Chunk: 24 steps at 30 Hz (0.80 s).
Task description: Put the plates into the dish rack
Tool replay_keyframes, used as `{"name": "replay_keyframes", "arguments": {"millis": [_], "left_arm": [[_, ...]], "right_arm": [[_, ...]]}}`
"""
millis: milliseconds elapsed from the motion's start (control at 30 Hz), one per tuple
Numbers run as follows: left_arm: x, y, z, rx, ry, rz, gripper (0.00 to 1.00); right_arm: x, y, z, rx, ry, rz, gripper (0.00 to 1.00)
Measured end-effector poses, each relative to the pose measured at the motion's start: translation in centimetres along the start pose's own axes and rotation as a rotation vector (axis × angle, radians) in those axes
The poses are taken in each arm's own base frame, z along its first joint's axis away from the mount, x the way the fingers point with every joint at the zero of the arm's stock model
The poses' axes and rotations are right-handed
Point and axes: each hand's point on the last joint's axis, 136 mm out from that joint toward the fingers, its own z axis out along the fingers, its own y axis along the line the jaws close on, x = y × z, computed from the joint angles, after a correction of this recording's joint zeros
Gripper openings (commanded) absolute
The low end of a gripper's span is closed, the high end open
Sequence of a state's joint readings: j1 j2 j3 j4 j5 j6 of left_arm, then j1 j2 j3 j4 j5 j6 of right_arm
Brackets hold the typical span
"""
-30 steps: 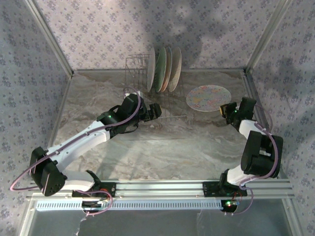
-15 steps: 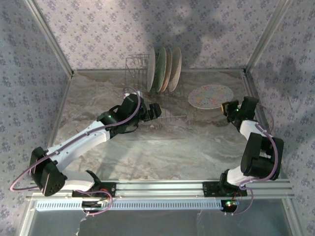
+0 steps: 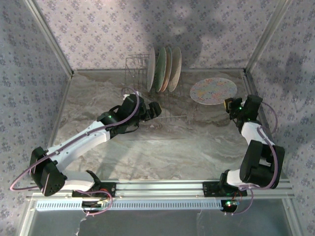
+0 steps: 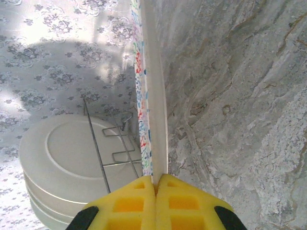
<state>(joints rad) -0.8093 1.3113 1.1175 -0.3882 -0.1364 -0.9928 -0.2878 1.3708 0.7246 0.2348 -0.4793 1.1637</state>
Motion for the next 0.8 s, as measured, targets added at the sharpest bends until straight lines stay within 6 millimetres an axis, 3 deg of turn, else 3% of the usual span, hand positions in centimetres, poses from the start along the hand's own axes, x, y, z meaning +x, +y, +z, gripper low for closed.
{"name": "replay_keyframes", "arguments": {"millis": [267, 533, 800], "left_arm": [[0.5, -3.5, 2.0, 0.064, 0.004, -0.155, 0.99], [-1.5, -8.6, 3.9, 0.163, -0.01, -0.264, 0.99], [-1.1, -10.6, 6.9, 0.212, 0.046, -0.354, 0.99]], "right_arm": [[0.1, 1.3, -1.3, -0.026, -0.013, -0.005, 0.0], [-0.1, 2.3, -2.1, -0.052, -0.025, 0.013, 0.0], [-0.3, 3.0, -2.3, -0.068, -0.028, 0.037, 0.0]]}}
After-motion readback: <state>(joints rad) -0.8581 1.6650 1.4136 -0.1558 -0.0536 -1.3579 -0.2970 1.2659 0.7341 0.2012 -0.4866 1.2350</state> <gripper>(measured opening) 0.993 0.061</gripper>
